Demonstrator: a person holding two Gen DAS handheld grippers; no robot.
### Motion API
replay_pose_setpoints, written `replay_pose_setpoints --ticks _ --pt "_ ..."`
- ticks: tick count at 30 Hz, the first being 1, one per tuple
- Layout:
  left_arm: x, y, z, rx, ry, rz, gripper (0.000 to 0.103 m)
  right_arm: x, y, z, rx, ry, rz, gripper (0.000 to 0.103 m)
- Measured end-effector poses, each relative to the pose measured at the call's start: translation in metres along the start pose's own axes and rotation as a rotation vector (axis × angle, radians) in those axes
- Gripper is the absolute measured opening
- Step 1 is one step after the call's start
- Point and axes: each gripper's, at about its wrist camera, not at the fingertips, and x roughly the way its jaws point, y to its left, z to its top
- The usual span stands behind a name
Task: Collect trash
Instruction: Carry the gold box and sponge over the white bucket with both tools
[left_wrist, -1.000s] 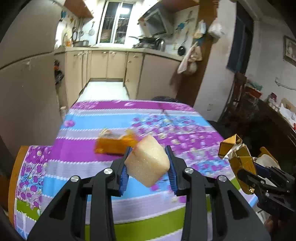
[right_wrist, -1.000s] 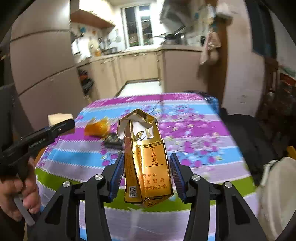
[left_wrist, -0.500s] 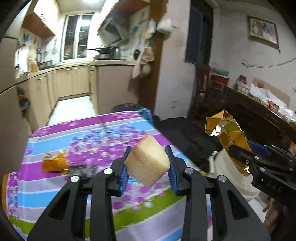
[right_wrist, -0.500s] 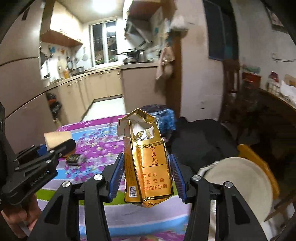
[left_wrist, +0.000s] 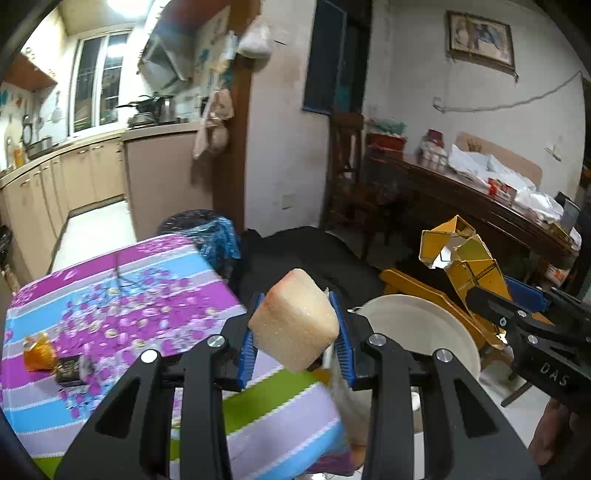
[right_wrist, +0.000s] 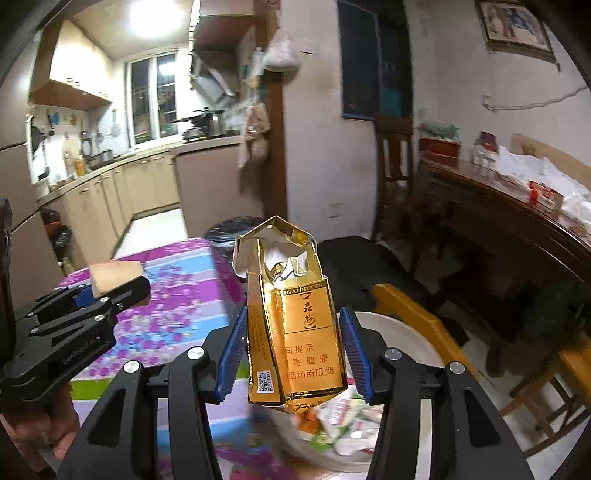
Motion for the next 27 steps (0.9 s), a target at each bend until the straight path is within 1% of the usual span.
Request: replay_pose_setpoints --ticks 5,7,11,13,14,17,19,22,27 --pt "0.021 -0.034 0.005 0.027 0.043 -0.044 0.034 0.012 -0.056 0.004 0.051 0.054 -0.037 0.051" --pt "0.030 -0.048 0.008 0.041 0.060 -0.055 0.034 0.017 -0.070 0.004 0.064 0.076 -0.048 0.051" --pt "0.049 -0.070 0.010 0.069 0.101 -0.071 0.034 0.048 -0.098 0.007 0.097 0.172 -0.053 0.052" --pt "0.065 -0.080 0.009 0.086 0.147 -0.077 0.034 0.064 -0.110 0.007 0.106 0.233 -0.050 0.052" --pt "0.068 -0.081 0.008 0.089 0.157 -0.074 0.034 0.067 -0.112 0.004 0.108 0.250 -0.053 0.052" --pt "0.089 -0.086 0.005 0.096 0.224 -0.074 0.034 0.084 -0.121 -0.002 0.111 0.318 -0.057 0.052" --pt "0.099 -0.091 0.003 0.102 0.255 -0.069 0.034 0.093 -0.126 -0.005 0.120 0.349 -0.051 0.052" --pt "0.113 -0.098 0.000 0.111 0.313 -0.072 0.034 0.104 -0.125 -0.012 0.130 0.373 -0.055 0.052" --pt "0.128 -0.105 -0.005 0.132 0.372 -0.074 0.034 0.119 -0.124 -0.025 0.128 0.410 -0.063 0.052"
